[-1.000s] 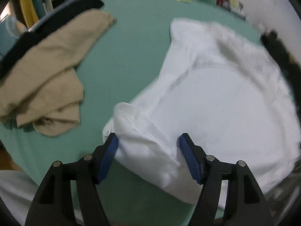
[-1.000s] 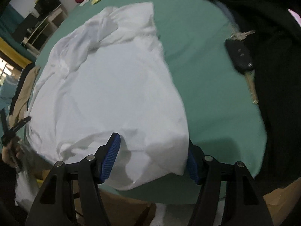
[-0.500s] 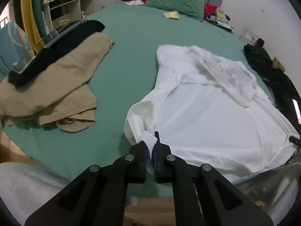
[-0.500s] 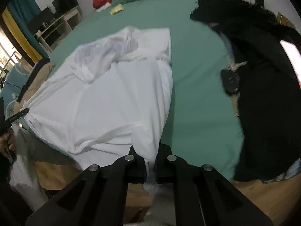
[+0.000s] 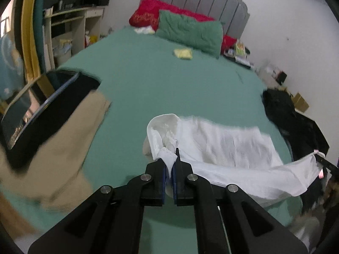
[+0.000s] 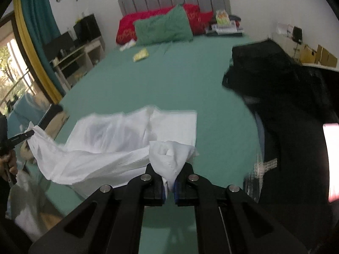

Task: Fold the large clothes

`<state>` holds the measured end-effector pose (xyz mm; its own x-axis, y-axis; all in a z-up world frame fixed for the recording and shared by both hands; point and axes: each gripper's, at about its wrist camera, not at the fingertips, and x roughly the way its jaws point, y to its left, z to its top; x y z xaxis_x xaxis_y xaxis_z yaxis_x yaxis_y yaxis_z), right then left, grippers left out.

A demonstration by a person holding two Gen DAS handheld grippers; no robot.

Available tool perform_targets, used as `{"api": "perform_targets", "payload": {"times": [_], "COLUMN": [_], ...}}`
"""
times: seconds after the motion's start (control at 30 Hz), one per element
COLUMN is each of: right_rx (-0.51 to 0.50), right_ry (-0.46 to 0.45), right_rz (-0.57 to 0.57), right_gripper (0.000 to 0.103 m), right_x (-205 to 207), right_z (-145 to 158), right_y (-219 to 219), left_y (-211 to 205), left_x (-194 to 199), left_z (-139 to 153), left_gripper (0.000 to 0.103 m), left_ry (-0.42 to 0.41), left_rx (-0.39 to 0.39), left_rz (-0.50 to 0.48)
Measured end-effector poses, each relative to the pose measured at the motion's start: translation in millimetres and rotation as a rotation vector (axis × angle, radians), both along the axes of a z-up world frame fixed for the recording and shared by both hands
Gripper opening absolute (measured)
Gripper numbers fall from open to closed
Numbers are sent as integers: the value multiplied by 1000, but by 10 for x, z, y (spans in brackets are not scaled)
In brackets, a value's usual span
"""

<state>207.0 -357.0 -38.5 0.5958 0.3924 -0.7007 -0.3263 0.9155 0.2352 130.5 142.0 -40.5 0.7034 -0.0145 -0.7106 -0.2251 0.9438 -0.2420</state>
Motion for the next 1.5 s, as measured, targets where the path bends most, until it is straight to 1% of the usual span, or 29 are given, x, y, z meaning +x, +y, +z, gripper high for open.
{"api": "perform_targets", "payload": {"times": [0.07,0.13,0.23,0.33,0.43,0.5,0.53,0.57,0.6,0.63,0.67,0.73,0.77,0.8,0.83,0.87,0.93,1.0,1.07,1.13,1.23,1.27,1.3,1.37,1.4,1.43,1.5], "right_rx": [19,40,77,88,100,112,96,74,54,58,71,57,32,36,50,35,-74,-140,-197,-261,-337,-353,-345,-322,-312,-301,-292], "right_ry": [-14,-18,-9,6,16,48,61,66,63,53,42,25,15,-2,-26,-47,-70,-81,-92,-96,-115,-118,-106,-81,-75,-76,-97], "right_rz": [-13,-28,-54,-72,-82,-101,-121,-147,-177,-190,-185,-187,-184,-157,-104,-46,52,162,230,282,336,343,352,372,377,379,361], "right_gripper": [6,6,6,6,7,10,16,32,43,67,80,83,83,83,83,83,83,83,83,83,83,79,72,24,17,4,2], "right_x": [285,570,1017,1341,1652,1829,1879,1894,1872,1822,1747,1616,1478,1376,1252,1134,945,786,699,669,707,741,813,949,1017,1104,1264], "right_z": [-22,-69,-261,-495,-787,-1009,-1089,-1124,-1143,-1122,-1072,-963,-872,-820,-773,-739,-742,-804,-874,-942,-1010,-1025,-1048,-1048,-1039,-1031,-969], "right_y": [-1,10,41,100,170,205,213,213,202,179,158,135,159,190,256,367,666,938,1152,1346,1510,1534,1510,1511,1506,1500,1498], "left_y": [57,101,147,214,293,336,362,392,408,423,427,364,288,176,83,-46,-314,-517,-662,-757,-833,-825,-837,-862,-843,-840,-811], "left_x": [328,657,1083,1445,1745,1892,1923,1912,1871,1821,1753,1594,1526,1457,1417,1387,1334,1333,1335,1382,1498,1569,1627,1770,1806,1866,1991], "left_z": [-27,-114,-313,-586,-913,-1130,-1212,-1242,-1235,-1204,-1156,-1042,-995,-971,-982,-1004,-1092,-1175,-1248,-1291,-1261,-1257,-1246,-1230,-1234,-1234,-1220], "left_gripper": [6,6,6,6,6,14,26,43,50,57,58,58,58,58,58,58,58,58,58,58,58,58,58,58,58,58,58], "left_ry": [-18,-20,-4,28,96,158,176,177,165,150,127,92,90,97,111,136,194,226,259,288,289,290,291,291,290,288,278], "left_rx": [-7,-22,-35,-47,-68,-76,-83,-84,-84,-84,-83,-78,-80,-91,-103,-118,-161,-184,-163,-157,-148,-141,-136,-131,-120,-113,-114], "left_rz": [13,21,36,72,114,126,136,157,172,181,181,157,124,69,20,-42,-155,-234,-277,-294,-318,-324,-331,-345,-345,-343,-339]}}
